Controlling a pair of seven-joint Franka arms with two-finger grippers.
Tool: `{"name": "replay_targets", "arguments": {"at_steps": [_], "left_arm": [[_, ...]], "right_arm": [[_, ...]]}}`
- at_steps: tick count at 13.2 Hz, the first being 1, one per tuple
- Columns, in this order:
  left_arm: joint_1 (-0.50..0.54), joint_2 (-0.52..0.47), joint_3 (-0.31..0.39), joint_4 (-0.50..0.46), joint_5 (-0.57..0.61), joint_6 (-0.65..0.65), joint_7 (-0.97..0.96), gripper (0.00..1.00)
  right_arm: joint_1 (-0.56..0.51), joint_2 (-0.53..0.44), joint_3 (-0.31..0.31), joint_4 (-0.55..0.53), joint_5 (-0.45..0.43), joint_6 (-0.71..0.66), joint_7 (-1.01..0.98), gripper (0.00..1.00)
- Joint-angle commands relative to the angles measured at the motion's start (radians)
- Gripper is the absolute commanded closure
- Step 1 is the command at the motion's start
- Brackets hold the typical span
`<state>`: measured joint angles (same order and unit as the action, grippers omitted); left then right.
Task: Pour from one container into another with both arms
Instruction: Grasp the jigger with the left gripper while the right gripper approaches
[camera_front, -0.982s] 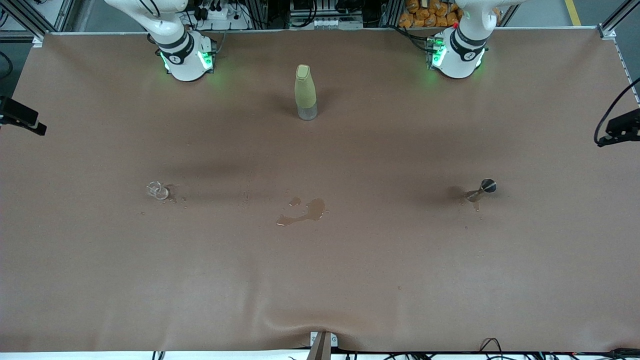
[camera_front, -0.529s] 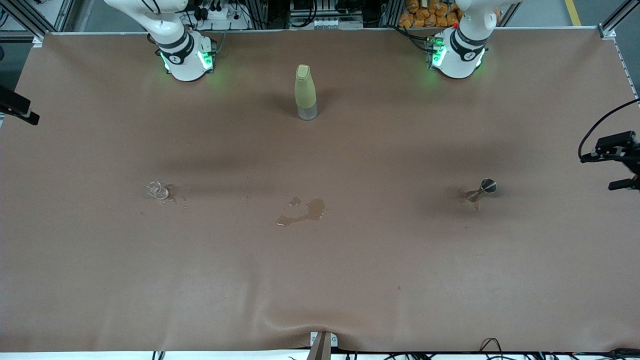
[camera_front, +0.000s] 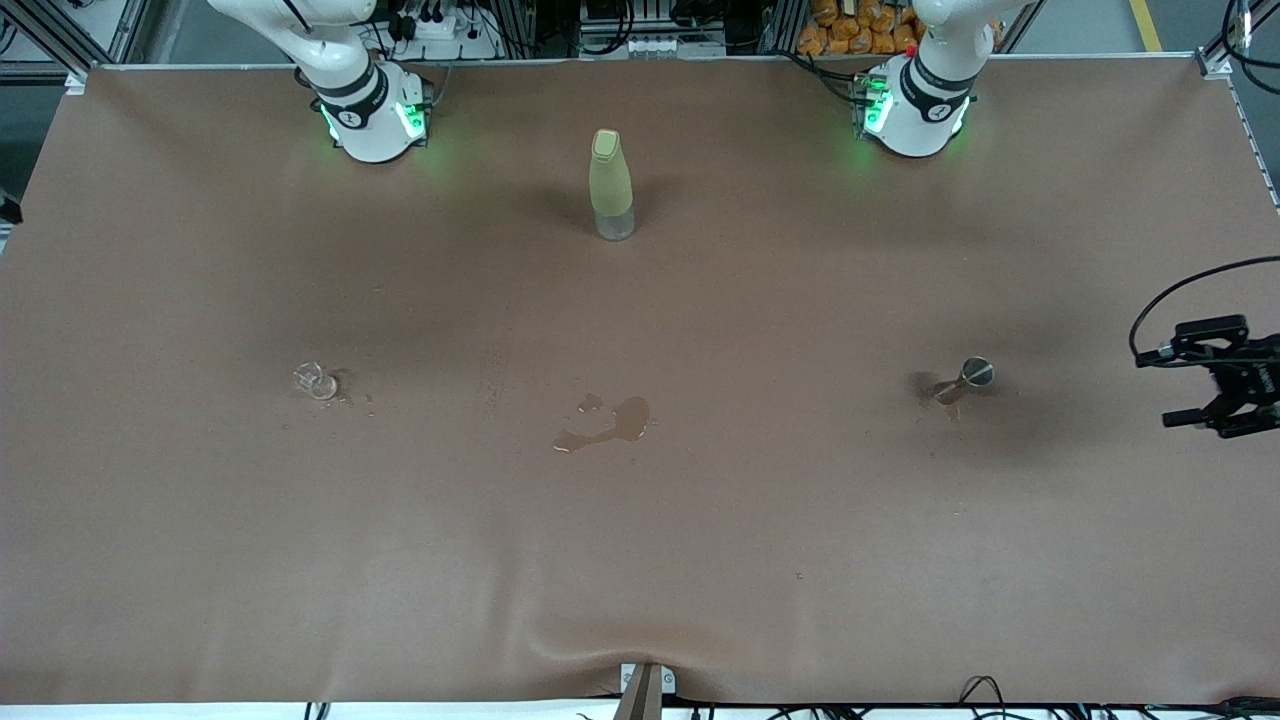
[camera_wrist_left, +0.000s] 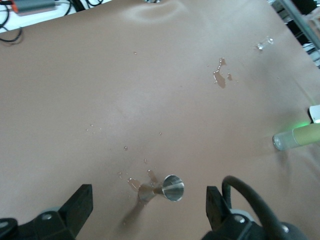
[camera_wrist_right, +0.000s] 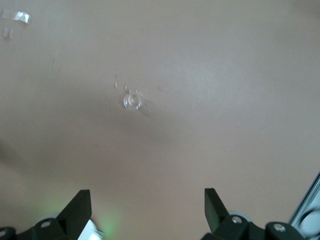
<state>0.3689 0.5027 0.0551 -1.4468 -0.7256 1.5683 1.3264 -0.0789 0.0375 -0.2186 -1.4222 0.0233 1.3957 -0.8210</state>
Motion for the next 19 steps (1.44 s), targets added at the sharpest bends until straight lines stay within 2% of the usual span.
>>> {"name": "replay_targets", "arguments": {"at_steps": [1,4,8,11,13,15,17,19], "left_arm": [[0.01,0.032,-0.008,0.01,-0.023,-0.019,0.138,0.0],[0.024,0.101,-0.009,0.014,-0.025,-0.024,0.492,0.0],[0.036,0.164,-0.015,0.011,-0.084,-0.123,0.579,0.0],[0.038,0.21,-0.027,0.006,-0.097,-0.175,0.631,0.0],[0.038,0.267,-0.029,0.008,-0.112,-0.178,0.703,0.0],[0.038,0.319,-0.027,0.009,-0.175,-0.178,0.755,0.0],[0.038,0.339,-0.027,0.01,-0.176,-0.178,0.763,0.0],[0.038,0.352,-0.026,0.011,-0.178,-0.177,0.763,0.0]], "right_arm": [[0.01,-0.008,-0.059,-0.032,0.001,0.003,-0.35,0.0],[0.007,-0.005,-0.088,-0.055,0.004,0.011,-0.661,0.0],[0.007,-0.004,-0.094,-0.082,0.004,0.025,-1.021,0.0],[0.004,-0.002,-0.096,-0.109,0.023,0.063,-1.098,0.0],[-0.004,-0.002,-0.116,-0.153,0.084,0.095,-1.124,0.0],[-0.013,-0.001,-0.139,-0.211,0.165,0.141,-1.19,0.0],[-0.013,0.008,-0.166,-0.272,0.24,0.176,-1.247,0.0],[-0.016,0.021,-0.168,-0.311,0.296,0.201,-1.285,0.0]]}}
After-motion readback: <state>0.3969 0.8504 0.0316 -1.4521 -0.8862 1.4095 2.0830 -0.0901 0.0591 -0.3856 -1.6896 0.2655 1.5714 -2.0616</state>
